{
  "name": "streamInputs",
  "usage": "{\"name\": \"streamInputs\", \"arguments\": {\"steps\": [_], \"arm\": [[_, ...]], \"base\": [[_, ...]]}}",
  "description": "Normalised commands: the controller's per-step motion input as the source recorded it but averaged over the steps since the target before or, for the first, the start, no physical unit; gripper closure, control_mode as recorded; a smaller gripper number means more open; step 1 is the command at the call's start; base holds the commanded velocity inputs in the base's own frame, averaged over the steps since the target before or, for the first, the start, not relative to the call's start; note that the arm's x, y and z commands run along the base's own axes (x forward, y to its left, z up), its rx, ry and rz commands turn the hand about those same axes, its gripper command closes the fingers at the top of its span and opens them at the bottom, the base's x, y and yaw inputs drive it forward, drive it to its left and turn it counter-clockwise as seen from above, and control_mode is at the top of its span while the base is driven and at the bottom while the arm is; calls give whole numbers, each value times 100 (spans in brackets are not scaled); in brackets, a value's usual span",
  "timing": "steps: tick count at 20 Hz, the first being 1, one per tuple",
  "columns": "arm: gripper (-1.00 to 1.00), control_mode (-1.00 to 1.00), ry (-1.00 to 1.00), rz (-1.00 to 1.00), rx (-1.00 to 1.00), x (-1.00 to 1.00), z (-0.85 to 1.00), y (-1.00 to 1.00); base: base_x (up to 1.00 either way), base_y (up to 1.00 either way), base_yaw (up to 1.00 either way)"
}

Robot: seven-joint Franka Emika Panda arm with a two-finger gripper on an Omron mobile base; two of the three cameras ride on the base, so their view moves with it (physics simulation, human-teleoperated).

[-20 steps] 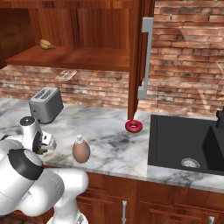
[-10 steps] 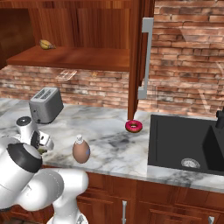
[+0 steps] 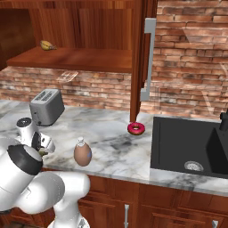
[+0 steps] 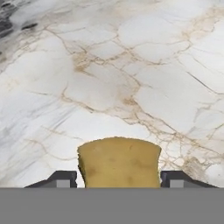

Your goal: Pick the sponge and soap dispenser from the cabinet and place them on the counter.

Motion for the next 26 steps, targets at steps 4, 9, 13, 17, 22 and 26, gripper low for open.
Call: {"name": "streamInputs", "arguments": {"steps": [4,9,13,17,22,26], "arm": [[-100,-100,-2,-4,0,-21,-4,-33],[-100,-100,-5,-3,0,-26,0,-24],[-100,-100,-8,-1,0,-17,6,-11],[-100,-100,-16,0,5,-40,50,-23],[-100,-100,-11,0,14,-34,93,-25],[-100,-100,-8,0,16,-36,100,-24]], "base": [[0,0,0],[0,0,0],[0,0,0],[0,0,0],[0,0,0],[0,0,0]]}}
